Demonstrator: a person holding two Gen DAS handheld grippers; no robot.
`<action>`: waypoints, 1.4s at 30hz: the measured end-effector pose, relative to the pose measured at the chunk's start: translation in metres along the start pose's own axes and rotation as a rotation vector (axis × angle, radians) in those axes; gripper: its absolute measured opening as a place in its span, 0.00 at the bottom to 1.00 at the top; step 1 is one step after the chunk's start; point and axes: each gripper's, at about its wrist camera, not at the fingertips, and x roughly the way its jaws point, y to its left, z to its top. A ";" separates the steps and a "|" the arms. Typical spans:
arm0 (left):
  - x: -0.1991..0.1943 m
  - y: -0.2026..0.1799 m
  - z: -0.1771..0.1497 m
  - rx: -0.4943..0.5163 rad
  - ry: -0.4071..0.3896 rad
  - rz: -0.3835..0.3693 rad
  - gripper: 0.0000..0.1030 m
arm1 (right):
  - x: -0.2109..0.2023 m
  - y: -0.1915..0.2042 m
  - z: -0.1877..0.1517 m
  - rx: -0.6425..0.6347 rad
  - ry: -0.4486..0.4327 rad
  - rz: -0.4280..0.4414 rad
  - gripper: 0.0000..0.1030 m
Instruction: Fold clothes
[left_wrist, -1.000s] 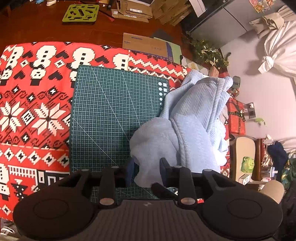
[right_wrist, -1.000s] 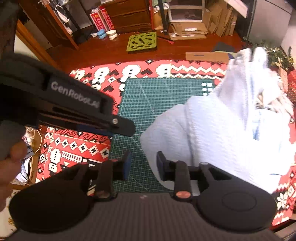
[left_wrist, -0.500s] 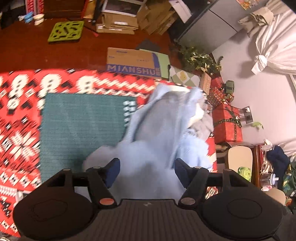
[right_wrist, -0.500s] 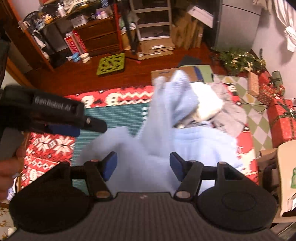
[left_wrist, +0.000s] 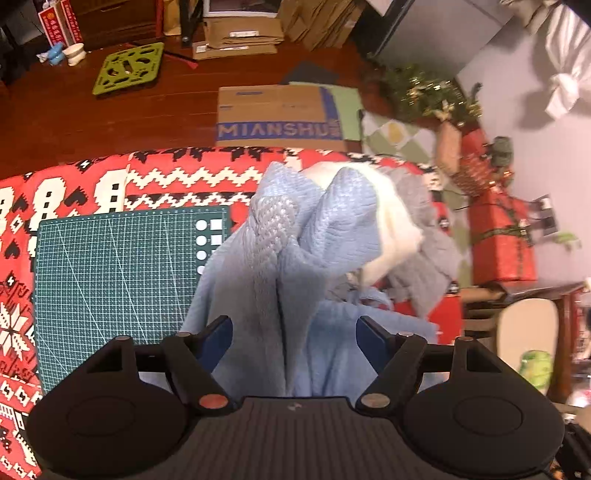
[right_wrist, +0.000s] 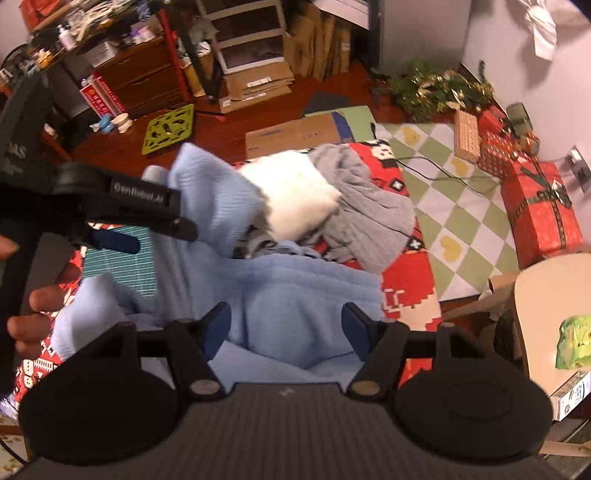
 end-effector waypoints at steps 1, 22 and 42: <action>0.005 -0.001 0.000 0.000 0.006 0.017 0.65 | -0.001 -0.003 0.000 0.005 0.003 -0.001 0.68; 0.005 0.052 -0.005 -0.115 0.031 0.138 0.17 | 0.010 0.018 0.014 -0.025 0.024 -0.002 0.68; -0.102 0.249 -0.066 -0.353 -0.068 0.159 0.17 | -0.015 0.156 -0.024 -0.167 0.014 -0.002 0.68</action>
